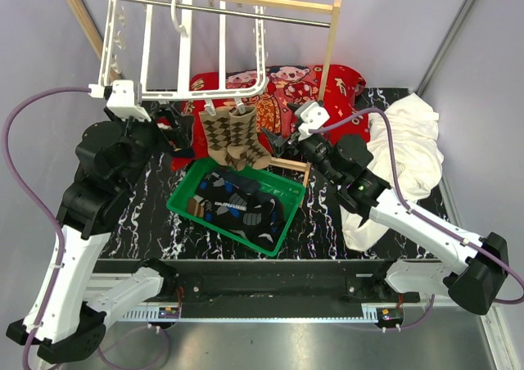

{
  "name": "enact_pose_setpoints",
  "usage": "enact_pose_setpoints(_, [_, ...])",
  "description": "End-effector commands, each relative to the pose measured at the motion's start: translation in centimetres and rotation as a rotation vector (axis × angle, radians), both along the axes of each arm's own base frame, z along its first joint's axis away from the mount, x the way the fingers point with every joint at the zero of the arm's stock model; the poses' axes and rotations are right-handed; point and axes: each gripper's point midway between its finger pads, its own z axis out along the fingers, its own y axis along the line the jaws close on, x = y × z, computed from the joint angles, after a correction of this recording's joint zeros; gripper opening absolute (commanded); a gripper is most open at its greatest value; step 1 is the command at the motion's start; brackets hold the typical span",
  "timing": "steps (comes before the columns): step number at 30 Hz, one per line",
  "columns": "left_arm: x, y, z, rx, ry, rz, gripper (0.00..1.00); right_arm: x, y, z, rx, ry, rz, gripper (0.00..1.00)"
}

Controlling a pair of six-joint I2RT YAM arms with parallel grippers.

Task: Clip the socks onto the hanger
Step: Open the clamp at the hanger.

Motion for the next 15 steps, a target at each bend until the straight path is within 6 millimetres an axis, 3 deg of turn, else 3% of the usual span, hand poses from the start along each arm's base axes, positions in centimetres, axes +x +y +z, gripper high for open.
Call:
enact_pose_setpoints(1, [0.1,2.7,0.9,0.029,-0.019,0.097,0.99,-0.4,-1.0,2.0,0.062,-0.012,-0.01,0.91])
enact_pose_setpoints(7, [0.2,5.2,0.5,0.01,0.008,0.176,0.99,0.5,-1.0,2.0,0.071,-0.022,-0.048,0.96])
enact_pose_setpoints(15, [-1.1,5.5,2.8,-0.066,-0.048,0.172,0.99,2.7,0.6,2.4,0.083,-0.072,-0.029,0.96])
